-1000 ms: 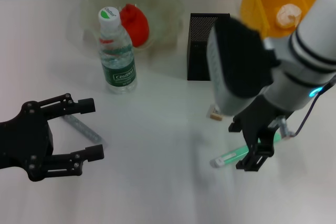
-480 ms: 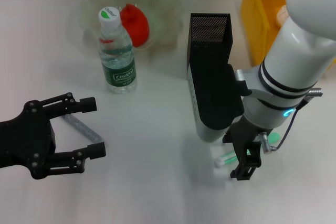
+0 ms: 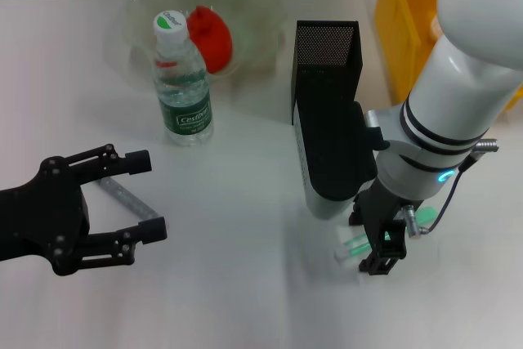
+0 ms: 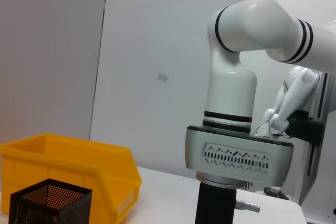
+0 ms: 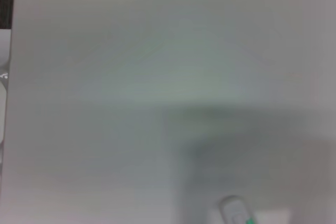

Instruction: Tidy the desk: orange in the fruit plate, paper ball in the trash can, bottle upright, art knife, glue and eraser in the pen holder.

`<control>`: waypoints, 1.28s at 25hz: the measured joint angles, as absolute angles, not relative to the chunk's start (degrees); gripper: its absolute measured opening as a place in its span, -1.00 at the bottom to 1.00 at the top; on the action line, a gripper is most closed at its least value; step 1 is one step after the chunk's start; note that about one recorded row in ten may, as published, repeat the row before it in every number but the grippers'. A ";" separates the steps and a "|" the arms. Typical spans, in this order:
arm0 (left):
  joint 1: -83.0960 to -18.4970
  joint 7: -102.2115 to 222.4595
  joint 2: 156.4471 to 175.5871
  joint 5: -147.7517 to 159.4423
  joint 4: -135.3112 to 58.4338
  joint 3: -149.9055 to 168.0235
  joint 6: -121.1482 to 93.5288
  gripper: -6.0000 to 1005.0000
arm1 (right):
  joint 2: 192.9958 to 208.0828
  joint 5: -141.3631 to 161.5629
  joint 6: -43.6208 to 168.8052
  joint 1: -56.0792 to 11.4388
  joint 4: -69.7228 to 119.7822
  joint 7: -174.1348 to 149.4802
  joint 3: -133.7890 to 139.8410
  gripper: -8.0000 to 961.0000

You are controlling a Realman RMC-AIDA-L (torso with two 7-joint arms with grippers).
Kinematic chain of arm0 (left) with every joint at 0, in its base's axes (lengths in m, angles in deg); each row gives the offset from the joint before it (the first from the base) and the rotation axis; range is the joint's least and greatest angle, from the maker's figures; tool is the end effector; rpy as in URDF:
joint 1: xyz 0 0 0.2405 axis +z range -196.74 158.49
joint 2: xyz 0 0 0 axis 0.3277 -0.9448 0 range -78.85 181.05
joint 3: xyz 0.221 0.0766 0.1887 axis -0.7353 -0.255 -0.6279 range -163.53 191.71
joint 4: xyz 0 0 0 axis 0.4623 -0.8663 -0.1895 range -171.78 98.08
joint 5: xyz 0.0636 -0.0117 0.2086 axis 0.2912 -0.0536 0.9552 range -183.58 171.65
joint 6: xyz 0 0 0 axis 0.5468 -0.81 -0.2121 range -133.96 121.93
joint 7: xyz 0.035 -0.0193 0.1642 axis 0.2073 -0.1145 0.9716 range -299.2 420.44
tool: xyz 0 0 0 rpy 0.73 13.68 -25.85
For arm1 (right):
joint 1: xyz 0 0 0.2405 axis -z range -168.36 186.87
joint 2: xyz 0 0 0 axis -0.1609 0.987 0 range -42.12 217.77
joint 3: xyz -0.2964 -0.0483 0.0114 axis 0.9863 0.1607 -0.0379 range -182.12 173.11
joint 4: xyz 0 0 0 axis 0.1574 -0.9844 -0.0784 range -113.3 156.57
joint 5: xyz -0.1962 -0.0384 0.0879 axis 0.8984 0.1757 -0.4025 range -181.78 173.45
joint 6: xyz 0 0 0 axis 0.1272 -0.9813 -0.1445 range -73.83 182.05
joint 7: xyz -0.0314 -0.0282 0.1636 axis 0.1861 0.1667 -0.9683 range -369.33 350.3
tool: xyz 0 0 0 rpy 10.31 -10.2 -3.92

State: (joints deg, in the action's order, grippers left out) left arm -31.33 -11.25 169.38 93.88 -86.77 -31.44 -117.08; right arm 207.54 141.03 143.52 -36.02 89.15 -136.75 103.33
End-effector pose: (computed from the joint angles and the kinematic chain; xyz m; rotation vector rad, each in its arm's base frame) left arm -0.3074 0.2532 0.0063 -2.7606 -0.3592 -0.9928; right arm 0.1846 0.3480 -0.1334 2.9200 0.0864 1.0546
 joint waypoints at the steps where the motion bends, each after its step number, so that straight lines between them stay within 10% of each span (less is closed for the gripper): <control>1: -31.33 -11.25 169.38 93.88 -86.77 -31.44 -117.08 0.65 | 207.53 141.04 143.52 -36.02 89.13 -136.58 103.36 0.58; 5: -31.34 -11.34 169.39 93.88 -86.77 -31.28 -117.03 0.65 | 207.54 141.69 142.96 -35.78 88.99 -136.37 103.65 0.57; 13: -31.17 -11.36 169.48 93.87 -86.70 -31.02 -117.07 0.65 | 207.53 141.73 141.68 -35.67 88.80 -136.43 103.59 -0.41; 18: -30.89 -11.36 169.48 93.87 -86.54 -30.96 -117.03 0.65 | 207.46 141.59 142.17 -35.19 91.25 -137.09 101.59 -0.64; 32: -31.19 -10.67 169.41 93.86 -85.29 -30.90 -116.87 0.65 | 207.11 131.44 135.51 -27.57 109.71 -134.40 71.99 -0.63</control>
